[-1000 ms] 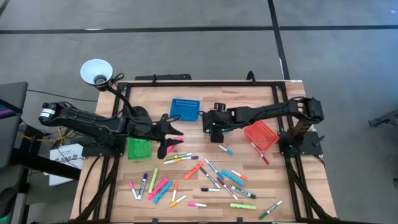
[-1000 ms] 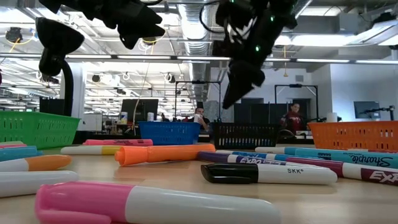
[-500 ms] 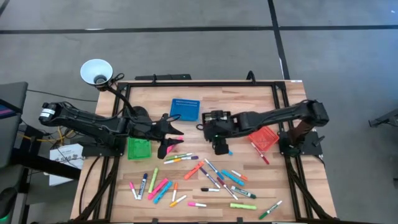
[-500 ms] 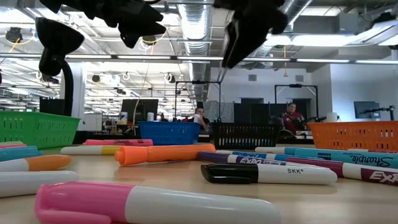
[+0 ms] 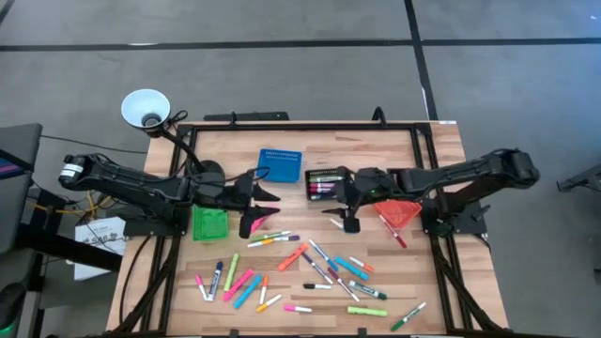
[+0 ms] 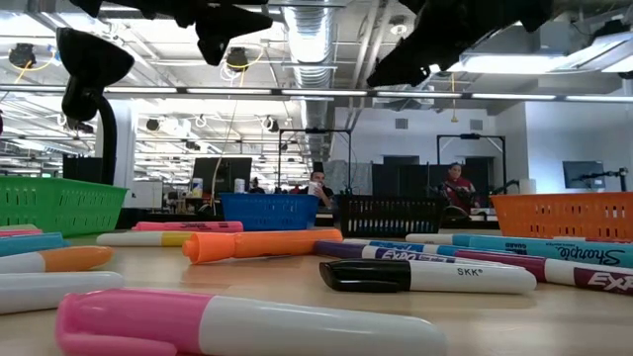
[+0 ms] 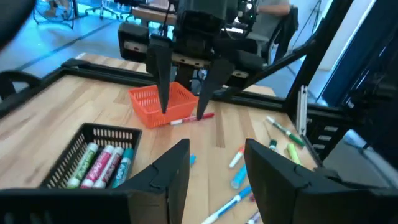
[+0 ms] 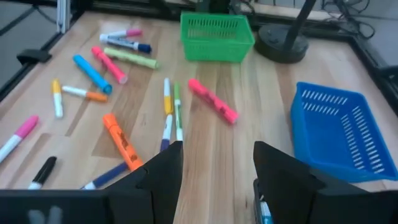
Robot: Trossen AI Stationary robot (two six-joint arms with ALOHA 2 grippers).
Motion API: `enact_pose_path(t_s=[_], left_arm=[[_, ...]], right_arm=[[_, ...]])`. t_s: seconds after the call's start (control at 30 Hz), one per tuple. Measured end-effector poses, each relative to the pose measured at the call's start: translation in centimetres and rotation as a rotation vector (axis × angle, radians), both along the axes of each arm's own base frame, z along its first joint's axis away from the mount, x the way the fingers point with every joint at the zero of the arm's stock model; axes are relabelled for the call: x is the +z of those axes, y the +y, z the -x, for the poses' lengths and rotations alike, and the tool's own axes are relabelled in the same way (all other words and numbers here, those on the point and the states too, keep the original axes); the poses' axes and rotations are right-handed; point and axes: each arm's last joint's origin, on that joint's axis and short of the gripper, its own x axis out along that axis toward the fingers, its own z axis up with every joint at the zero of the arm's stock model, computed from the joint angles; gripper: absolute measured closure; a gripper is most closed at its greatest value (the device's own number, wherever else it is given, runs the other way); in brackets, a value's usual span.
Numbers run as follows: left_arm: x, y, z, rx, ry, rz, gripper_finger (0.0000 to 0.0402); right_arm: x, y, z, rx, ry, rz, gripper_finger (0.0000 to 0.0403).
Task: Pick & Place Markers
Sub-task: Put the top pink highlighter pen into the blue basket
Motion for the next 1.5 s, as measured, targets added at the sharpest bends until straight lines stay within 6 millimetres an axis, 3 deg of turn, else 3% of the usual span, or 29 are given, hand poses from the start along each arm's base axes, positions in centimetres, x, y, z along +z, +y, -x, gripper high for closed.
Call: enact_pose_path(t_s=[0.1, 0.23, 0.33, 0.5, 0.67, 0.9, 1.17, 1.5], left_arm=[[-0.2, -0.3, 0.0, -0.044, 0.027, 0.136, 0.0253], [-1.4, -2.6, -0.3, -0.113, 0.124, 0.302, 0.0253], [-2.8, -4.5, -0.9, -0.123, 0.203, 0.334, 0.0253], [-3.0, -6.6, -1.5, -0.142, 0.394, 0.361, 0.0255], [-5.1, -7.5, -1.0, -0.053, 0.629, 0.277, 0.027], [-6.8, -5.0, -1.8, 0.053, 0.696, 0.077, 0.0274], [-9.8, -0.4, -3.4, 0.154, 0.847, -0.034, 0.0226], [-13.3, 1.8, -4.2, 0.244, 0.985, -0.076, 0.0219]], right_arm=[[0.3, -0.2, 0.3, -0.017, -0.015, -0.021, 0.0214], [0.5, -0.2, 0.4, -0.017, -0.025, -0.02, 0.0217], [0.3, -0.2, 0.3, -0.005, -0.018, 0.001, 0.0218], [0.2, -0.2, 0.2, -0.005, -0.018, 0.002, 0.0217], [0.5, -0.2, 0.2, -0.005, -0.045, 0.001, 0.0215], [0.6, -0.2, 0.2, -0.013, -0.051, -0.014, 0.0214], [0.6, -0.2, 0.2, -0.024, -0.048, -0.036, 0.0214], [0.5, -0.1, 0.2, -0.045, -0.037, -0.074, 0.0214]])
